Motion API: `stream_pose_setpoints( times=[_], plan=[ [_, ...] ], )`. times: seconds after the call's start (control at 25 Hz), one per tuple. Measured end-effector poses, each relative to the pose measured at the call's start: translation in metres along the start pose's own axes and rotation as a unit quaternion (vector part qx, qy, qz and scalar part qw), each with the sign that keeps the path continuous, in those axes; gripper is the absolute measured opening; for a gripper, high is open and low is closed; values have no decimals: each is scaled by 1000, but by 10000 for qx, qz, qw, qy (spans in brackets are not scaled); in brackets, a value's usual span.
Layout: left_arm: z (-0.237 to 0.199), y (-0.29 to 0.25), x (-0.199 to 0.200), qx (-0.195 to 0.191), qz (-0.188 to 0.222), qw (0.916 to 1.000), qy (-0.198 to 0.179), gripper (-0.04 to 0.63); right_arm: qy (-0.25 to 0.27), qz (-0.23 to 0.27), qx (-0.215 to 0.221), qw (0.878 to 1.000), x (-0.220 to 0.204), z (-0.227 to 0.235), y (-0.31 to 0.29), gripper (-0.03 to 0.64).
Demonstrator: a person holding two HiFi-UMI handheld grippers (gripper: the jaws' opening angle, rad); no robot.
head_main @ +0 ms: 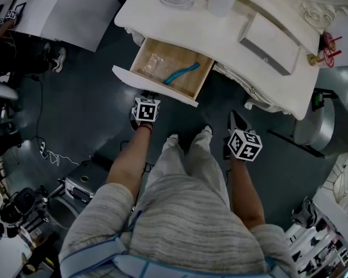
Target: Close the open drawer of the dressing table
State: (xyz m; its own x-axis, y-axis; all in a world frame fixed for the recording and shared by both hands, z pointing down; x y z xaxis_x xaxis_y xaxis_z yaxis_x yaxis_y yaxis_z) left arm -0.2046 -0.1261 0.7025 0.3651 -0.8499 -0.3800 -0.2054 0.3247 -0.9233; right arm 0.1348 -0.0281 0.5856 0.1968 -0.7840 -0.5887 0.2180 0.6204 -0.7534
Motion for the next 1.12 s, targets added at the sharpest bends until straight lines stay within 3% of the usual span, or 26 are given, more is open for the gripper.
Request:
stream_pose_setpoints(
  times=[1.12],
  plan=[
    [6,-32,97,-207,231,9995,-53,137,-367,170,-158,9991,9,38,5,14]
  ],
)
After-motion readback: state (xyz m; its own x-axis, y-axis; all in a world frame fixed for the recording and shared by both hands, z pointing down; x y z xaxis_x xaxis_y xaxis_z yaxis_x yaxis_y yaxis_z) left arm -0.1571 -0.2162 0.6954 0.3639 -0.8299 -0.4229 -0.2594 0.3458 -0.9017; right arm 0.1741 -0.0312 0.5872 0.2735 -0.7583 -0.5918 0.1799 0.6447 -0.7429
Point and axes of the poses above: the fingertips, and each gripper's own axes: y backward along the fingers, z to its right, x out of its top, the point moved 4 cm from there along y, backward along the fingers, and after that the axes turned 6 degrees about -z, right-handed, at the moved point
